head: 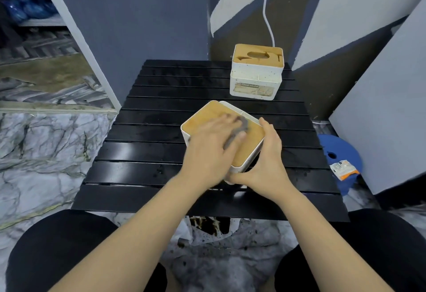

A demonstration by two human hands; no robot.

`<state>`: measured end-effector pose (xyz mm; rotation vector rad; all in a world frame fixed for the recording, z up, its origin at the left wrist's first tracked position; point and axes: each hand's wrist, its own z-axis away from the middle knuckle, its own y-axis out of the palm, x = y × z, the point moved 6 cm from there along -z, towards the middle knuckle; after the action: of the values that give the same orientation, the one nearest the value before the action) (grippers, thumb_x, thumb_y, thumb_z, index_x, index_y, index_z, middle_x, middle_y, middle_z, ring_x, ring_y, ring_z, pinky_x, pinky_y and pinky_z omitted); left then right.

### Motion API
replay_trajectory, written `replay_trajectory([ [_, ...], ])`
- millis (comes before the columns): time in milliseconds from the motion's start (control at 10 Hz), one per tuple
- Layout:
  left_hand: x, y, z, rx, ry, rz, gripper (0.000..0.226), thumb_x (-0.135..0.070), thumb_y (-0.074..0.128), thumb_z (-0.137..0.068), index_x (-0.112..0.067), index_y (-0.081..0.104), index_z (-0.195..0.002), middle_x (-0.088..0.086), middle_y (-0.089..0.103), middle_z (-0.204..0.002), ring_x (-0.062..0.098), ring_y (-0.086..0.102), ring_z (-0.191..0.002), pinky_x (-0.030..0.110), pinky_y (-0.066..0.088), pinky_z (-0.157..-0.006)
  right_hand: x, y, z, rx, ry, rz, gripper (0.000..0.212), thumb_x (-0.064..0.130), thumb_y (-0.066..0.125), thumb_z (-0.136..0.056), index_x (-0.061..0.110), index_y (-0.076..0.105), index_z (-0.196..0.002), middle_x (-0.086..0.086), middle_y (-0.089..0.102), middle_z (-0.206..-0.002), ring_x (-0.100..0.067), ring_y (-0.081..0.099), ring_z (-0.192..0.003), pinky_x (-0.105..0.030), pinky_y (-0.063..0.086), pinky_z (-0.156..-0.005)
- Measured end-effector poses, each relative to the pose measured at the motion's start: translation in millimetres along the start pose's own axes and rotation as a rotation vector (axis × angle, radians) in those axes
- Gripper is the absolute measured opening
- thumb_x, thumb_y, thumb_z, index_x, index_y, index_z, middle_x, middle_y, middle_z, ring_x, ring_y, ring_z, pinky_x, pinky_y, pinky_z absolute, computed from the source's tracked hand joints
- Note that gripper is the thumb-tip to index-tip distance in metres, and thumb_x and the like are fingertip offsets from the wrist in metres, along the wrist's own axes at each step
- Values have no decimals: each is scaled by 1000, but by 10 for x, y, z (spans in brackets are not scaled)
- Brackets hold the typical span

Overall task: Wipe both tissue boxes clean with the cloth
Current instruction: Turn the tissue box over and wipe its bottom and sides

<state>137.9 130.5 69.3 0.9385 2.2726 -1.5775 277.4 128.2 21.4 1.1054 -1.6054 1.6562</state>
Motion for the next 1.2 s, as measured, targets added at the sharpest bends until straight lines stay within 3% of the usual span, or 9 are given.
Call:
replay_trajectory([
  [100,-228,136,285,37,166,-23,44,-39,50,-104,-14,63,-138,0,57,-147,15,44,-144,33,28,-121,152,-15,-10,-27,-146,41,88,64,65,-59,58,17,-132,65,-1,-130,1,5,-143,-51,22,-126],
  [200,-168,45,434,2,281,-17,42,-35,52,-104,-11,64,-136,0,58,-146,15,45,-143,33,29,-121,84,-26,-35,-30,-132,10,104,63,69,-52,48,16,-140,65,9,-124,-6,8,-148,-43,25,-124],
  [300,126,-140,438,-40,307,-43,40,-32,52,-104,-9,65,-134,3,58,-146,18,48,-141,39,34,-119,-43,-16,-73,-33,-84,39,130,61,85,-44,31,18,-151,26,19,-147,-5,11,-149,-31,26,-120],
  [500,761,-354,199,-236,-119,120,38,-32,52,-103,-16,64,-135,-4,57,-146,11,45,-141,46,38,-116,-63,-25,-93,-73,-99,103,136,57,97,-42,33,19,-151,22,21,-146,-6,15,-146,-27,28,-112],
  [600,649,-210,330,-383,-286,271,39,-29,49,-106,-17,58,-142,-6,48,-155,8,32,-149,45,29,-122,30,-34,-28,-123,-127,232,142,81,86,-37,28,22,-152,29,22,-135,-6,20,-137,-29,31,-109],
  [800,41,29,838,-572,-521,716,45,-27,44,-106,-34,42,-150,-23,30,-162,-8,28,-146,15,31,-116,108,64,123,-195,-190,557,133,101,46,-63,6,30,-155,-5,56,-127,-28,46,-110,-46,49,-94],
  [1000,-9,85,1030,-537,-609,832,45,-49,45,-104,-49,41,-149,0,46,-157,47,35,-143,67,36,-112,129,-12,194,-252,-272,646,78,60,55,-92,7,44,-149,-1,64,-98,-26,47,-86,-44,49,-76],
  [1100,235,-92,776,-603,-612,855,39,-35,45,-108,-31,52,-146,-20,56,-145,6,49,-138,38,42,-115,136,45,270,-264,-329,645,47,22,64,-96,9,53,-140,3,59,-80,-25,46,-78,-43,45,-74],
  [1200,665,-210,342,-431,-840,863,26,-42,52,-103,-29,75,-109,-17,74,-97,8,66,-100,27,51,-82,133,127,357,-300,-395,749,26,17,50,-100,9,64,-120,1,57,-73,-28,49,-70,-42,41,-73],
])
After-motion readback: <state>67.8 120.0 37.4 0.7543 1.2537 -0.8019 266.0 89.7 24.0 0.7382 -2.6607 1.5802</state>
